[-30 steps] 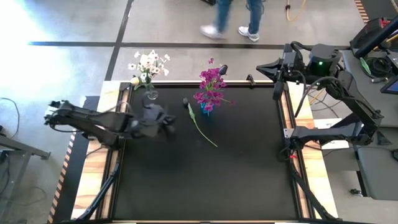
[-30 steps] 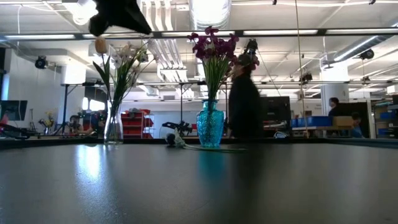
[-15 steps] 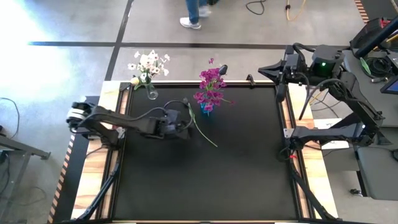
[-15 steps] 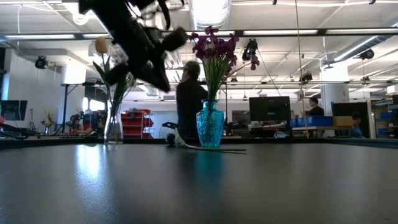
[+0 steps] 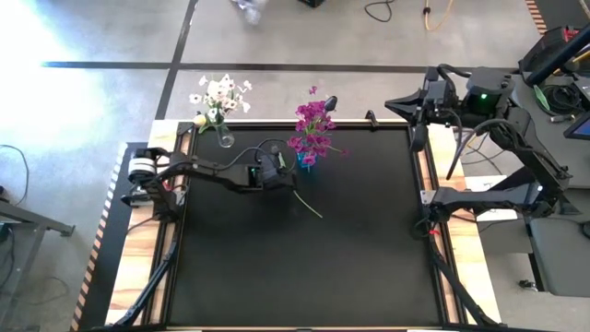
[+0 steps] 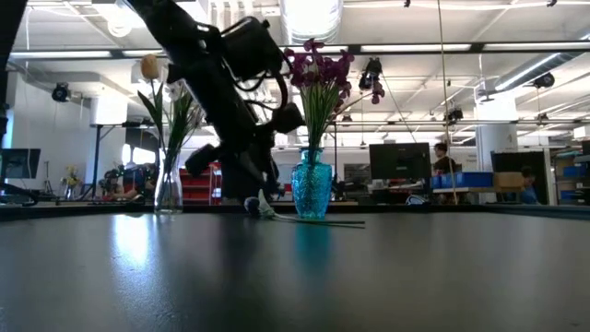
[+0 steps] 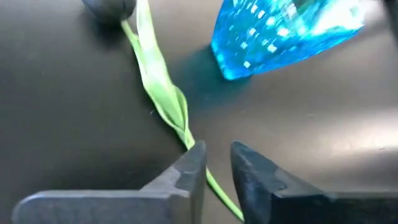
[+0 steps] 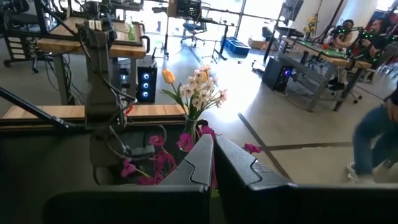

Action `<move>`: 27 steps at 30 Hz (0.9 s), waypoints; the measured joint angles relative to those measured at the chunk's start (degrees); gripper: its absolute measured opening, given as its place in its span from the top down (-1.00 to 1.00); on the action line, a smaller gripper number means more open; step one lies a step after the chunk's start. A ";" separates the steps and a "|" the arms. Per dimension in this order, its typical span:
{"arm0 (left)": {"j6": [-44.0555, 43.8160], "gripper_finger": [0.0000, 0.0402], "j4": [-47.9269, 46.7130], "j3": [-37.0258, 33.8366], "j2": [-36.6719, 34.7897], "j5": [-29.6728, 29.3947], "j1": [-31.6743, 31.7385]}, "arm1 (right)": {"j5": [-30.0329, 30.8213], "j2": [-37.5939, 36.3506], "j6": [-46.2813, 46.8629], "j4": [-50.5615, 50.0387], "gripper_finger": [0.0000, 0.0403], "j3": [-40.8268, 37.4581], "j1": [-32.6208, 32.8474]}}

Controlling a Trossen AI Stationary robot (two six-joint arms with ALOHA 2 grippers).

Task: Sort flowers into vase by color
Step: Put the black flower into the blue vase

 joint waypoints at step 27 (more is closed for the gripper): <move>-4.99 0.16 2.72 0.23 7.59 5.74 8.66 | 0.00 0.07 -0.62 0.03 0.96 0.00 0.00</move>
